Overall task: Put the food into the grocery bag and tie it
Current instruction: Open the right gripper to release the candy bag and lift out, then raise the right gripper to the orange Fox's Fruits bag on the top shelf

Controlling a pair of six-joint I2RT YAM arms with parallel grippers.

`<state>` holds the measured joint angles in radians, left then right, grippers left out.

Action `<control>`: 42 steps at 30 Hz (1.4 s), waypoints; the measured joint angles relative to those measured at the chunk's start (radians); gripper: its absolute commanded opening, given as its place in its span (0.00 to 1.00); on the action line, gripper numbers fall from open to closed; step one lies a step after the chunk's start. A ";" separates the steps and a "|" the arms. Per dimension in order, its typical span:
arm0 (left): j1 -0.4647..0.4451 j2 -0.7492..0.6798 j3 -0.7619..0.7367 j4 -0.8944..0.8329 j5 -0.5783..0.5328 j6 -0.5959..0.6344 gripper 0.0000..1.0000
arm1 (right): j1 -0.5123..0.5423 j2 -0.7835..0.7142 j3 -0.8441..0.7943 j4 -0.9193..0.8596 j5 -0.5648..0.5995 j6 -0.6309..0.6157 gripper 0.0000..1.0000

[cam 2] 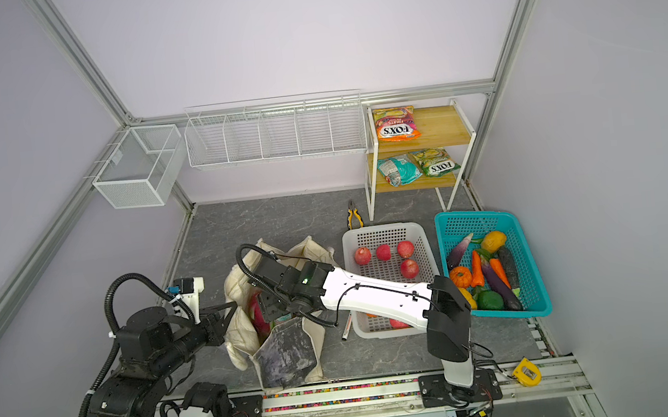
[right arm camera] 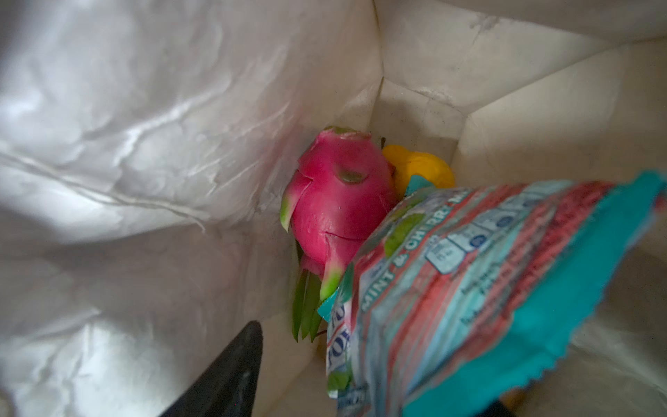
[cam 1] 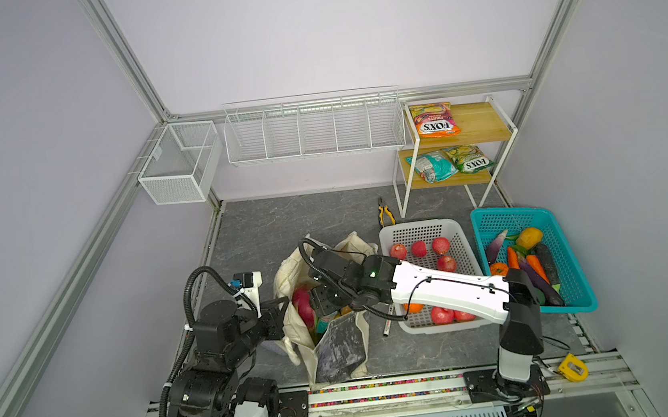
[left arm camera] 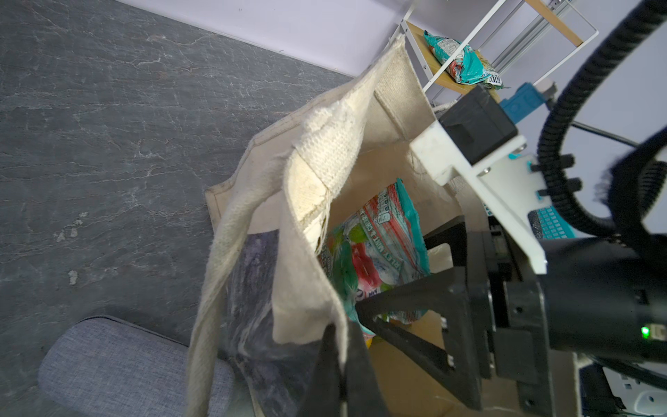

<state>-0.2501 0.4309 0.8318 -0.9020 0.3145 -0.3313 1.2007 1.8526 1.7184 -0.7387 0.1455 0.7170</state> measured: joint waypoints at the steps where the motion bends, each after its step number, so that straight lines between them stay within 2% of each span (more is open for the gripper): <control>1: 0.000 0.000 0.000 0.000 0.000 0.000 0.00 | 0.001 0.000 0.003 -0.009 0.005 -0.003 0.74; 6: 0.000 0.000 0.000 0.000 0.001 0.000 0.00 | 0.010 -0.022 0.017 -0.048 0.042 -0.021 0.82; 11: 0.000 0.000 0.000 0.000 0.004 0.000 0.00 | 0.017 -0.087 0.040 -0.084 0.082 -0.037 0.97; 13: 0.000 -0.001 0.000 0.000 0.004 0.000 0.00 | 0.018 -0.113 0.058 -0.098 0.100 -0.044 0.99; 19: 0.000 -0.011 0.000 0.000 0.004 0.000 0.00 | 0.018 -0.166 0.132 -0.146 0.160 -0.088 0.95; 20: 0.000 -0.014 0.000 0.000 0.004 0.000 0.00 | 0.018 -0.169 0.150 -0.157 0.172 -0.100 0.88; 21: 0.000 -0.015 0.000 0.000 0.004 0.000 0.00 | 0.018 -0.172 0.159 -0.163 0.180 -0.108 0.88; 27: 0.000 -0.015 0.000 0.000 0.004 0.000 0.00 | 0.019 -0.250 0.160 -0.203 0.263 -0.151 0.88; 34: 0.000 -0.015 0.000 0.000 0.005 0.000 0.00 | 0.007 -0.468 0.051 -0.135 0.425 -0.227 0.88; 37: 0.000 -0.016 0.000 0.000 0.008 0.000 0.00 | -0.059 -0.539 0.034 -0.108 0.441 -0.244 0.88; 42: 0.000 -0.016 0.000 0.000 0.008 0.000 0.00 | -0.269 -0.600 0.051 -0.095 0.425 -0.236 0.88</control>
<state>-0.2501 0.4149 0.8318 -0.9020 0.3225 -0.3309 0.9321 1.2526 1.7699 -0.8337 0.5709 0.4812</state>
